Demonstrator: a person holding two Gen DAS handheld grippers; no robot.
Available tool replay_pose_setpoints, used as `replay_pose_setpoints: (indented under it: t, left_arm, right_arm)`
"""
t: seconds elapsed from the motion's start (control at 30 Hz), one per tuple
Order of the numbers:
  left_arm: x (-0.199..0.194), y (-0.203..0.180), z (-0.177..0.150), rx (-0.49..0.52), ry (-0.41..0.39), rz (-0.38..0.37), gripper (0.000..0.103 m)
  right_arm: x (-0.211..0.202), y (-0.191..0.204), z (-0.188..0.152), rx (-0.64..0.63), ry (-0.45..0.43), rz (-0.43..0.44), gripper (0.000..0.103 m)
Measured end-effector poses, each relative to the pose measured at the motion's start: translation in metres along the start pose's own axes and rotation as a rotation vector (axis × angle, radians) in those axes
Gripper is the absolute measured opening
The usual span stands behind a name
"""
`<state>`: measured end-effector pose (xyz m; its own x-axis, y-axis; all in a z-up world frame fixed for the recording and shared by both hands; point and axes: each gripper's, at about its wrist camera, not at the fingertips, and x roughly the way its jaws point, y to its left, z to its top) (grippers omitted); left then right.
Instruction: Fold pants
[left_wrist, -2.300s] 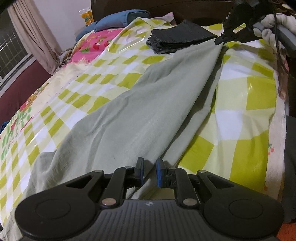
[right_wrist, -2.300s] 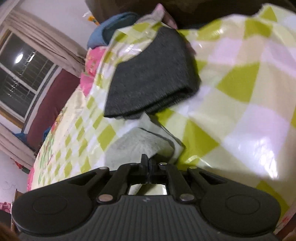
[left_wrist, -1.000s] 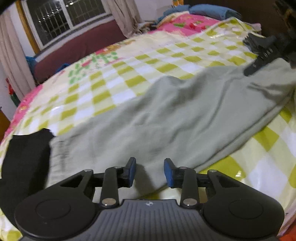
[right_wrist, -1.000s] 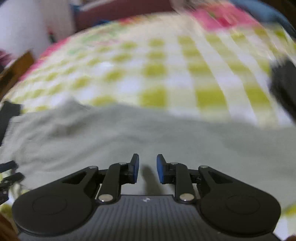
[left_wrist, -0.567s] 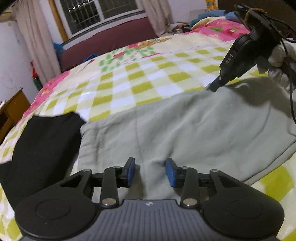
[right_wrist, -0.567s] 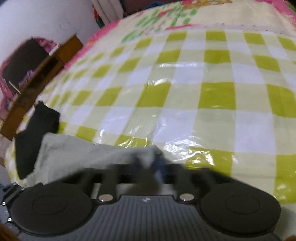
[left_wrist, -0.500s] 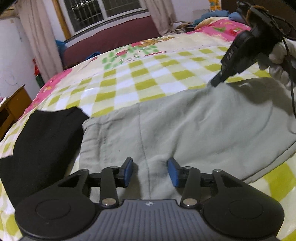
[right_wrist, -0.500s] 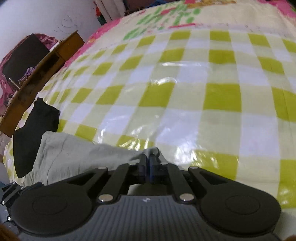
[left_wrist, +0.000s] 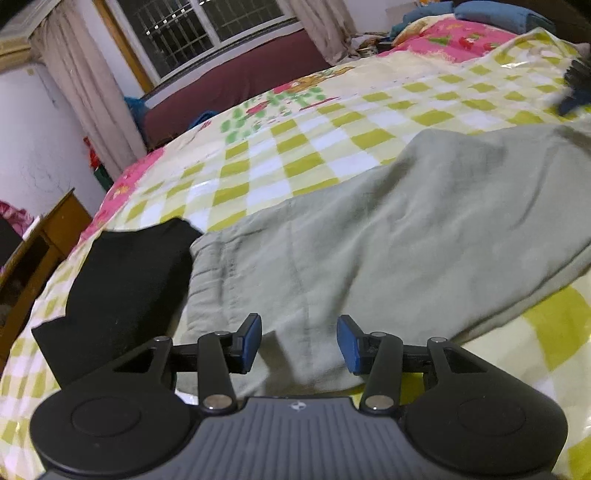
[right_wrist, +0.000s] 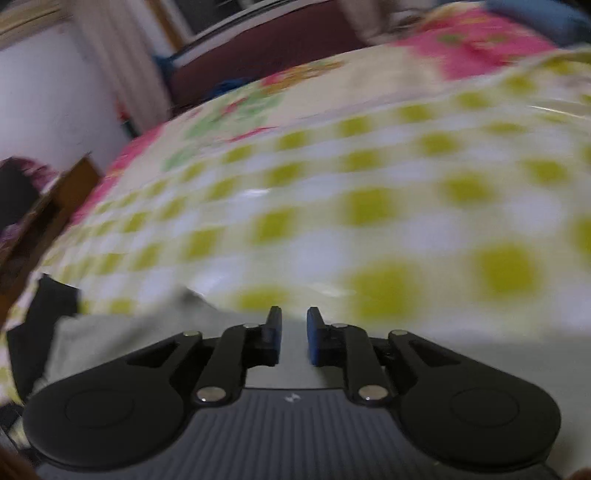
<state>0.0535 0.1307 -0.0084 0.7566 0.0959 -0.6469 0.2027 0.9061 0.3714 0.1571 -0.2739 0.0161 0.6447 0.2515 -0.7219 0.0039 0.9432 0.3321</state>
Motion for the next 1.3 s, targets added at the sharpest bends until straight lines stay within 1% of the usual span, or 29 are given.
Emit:
replay_pose_setpoints:
  t: [0.03, 0.1, 0.13, 0.17, 0.2, 0.23, 0.3, 0.33, 0.4, 0.47, 0.53, 0.6, 0.7, 0.77, 0.83, 0.87, 0.9, 0.93, 1.0, 1.1, 1.17, 1.2, 1.23, 1.27, 1.3]
  left_arm:
    - [-0.003, -0.004, 0.003, 0.008, -0.005, -0.007, 0.06]
    - [-0.008, -0.016, 0.011, 0.03, -0.02, -0.026, 0.06]
    - [-0.011, -0.022, 0.016, 0.041, -0.029, -0.032, 0.06]
    - [-0.013, -0.031, 0.022, 0.055, -0.04, -0.044, 0.06]
    - [-0.016, -0.039, 0.028, 0.07, -0.049, -0.063, 0.06]
    - [-0.019, -0.051, 0.035, 0.09, -0.061, -0.084, 0.06]
    - [-0.023, -0.073, 0.046, 0.132, -0.083, -0.123, 0.06]
    - [-0.025, -0.086, 0.052, 0.155, -0.093, -0.146, 0.06]
    - [-0.03, -0.108, 0.064, 0.188, -0.108, -0.183, 0.06]
    - [-0.036, -0.127, 0.073, 0.224, -0.128, -0.215, 0.06]
    - [-0.042, -0.143, 0.081, 0.257, -0.144, -0.24, 0.06]
    - [-0.047, -0.155, 0.086, 0.279, -0.15, -0.259, 0.06]
    - [-0.048, -0.169, 0.091, 0.302, -0.145, -0.28, 0.06]
    - [-0.049, -0.179, 0.093, 0.321, -0.141, -0.293, 0.06]
    - [-0.047, -0.188, 0.094, 0.341, -0.137, -0.302, 0.06]
    - [-0.048, -0.192, 0.095, 0.348, -0.138, -0.305, 0.06]
    - [-0.049, -0.195, 0.096, 0.35, -0.141, -0.312, 0.06]
    - [-0.049, -0.197, 0.098, 0.35, -0.144, -0.323, 0.06]
    - [-0.047, -0.202, 0.1, 0.351, -0.138, -0.342, 0.06]
    - [-0.044, -0.212, 0.104, 0.365, -0.136, -0.338, 0.06]
    - [-0.046, -0.216, 0.106, 0.365, -0.141, -0.351, 0.06]
    - [-0.047, -0.219, 0.107, 0.368, -0.144, -0.359, 0.06]
    - [-0.046, -0.221, 0.108, 0.372, -0.146, -0.364, 0.06]
    - [-0.046, -0.223, 0.108, 0.375, -0.145, -0.368, 0.06]
    - [-0.046, -0.226, 0.108, 0.381, -0.143, -0.37, 0.06]
  right_arm:
    - [-0.018, -0.029, -0.013, 0.036, -0.008, -0.097, 0.018]
    - [-0.047, -0.084, -0.034, 0.128, -0.007, -0.265, 0.018]
    - [-0.062, -0.11, -0.045, 0.193, -0.013, -0.337, 0.017]
    - [-0.08, -0.135, -0.056, 0.271, -0.037, -0.365, 0.015]
    - [-0.102, -0.159, -0.068, 0.362, -0.085, -0.351, 0.012]
    - [-0.122, -0.175, -0.079, 0.434, -0.141, -0.329, 0.011]
    - [-0.146, -0.194, -0.091, 0.499, -0.208, -0.312, 0.013]
    - [-0.151, -0.198, -0.093, 0.508, -0.22, -0.308, 0.014]
    - [-0.151, -0.206, -0.096, 0.536, -0.226, -0.26, 0.017]
    - [-0.148, -0.215, -0.097, 0.569, -0.23, -0.233, 0.018]
    - [-0.137, -0.223, -0.094, 0.614, -0.229, -0.178, 0.023]
    - [-0.129, -0.231, -0.093, 0.655, -0.236, -0.15, 0.023]
    - [-0.115, -0.239, -0.094, 0.688, -0.239, -0.14, 0.022]
    - [-0.111, -0.246, -0.099, 0.723, -0.254, -0.106, 0.022]
    - [-0.114, -0.249, -0.103, 0.755, -0.275, -0.077, 0.023]
    - [-0.12, -0.25, -0.107, 0.772, -0.304, -0.047, 0.023]
    - [-0.126, -0.25, -0.111, 0.778, -0.342, -0.005, 0.024]
    - [-0.129, -0.25, -0.112, 0.776, -0.36, 0.015, 0.029]
    - [-0.125, -0.251, -0.108, 0.753, -0.362, 0.023, 0.029]
    - [-0.115, -0.253, -0.099, 0.764, -0.384, 0.032, 0.029]
    - [-0.117, -0.246, -0.093, 0.729, -0.409, 0.054, 0.023]
    - [-0.118, -0.241, -0.09, 0.692, -0.419, 0.071, 0.02]
    - [-0.116, -0.238, -0.089, 0.67, -0.416, 0.069, 0.02]
    - [-0.11, -0.238, -0.087, 0.662, -0.394, 0.044, 0.02]
    - [-0.103, -0.241, -0.086, 0.677, -0.353, 0.005, 0.018]
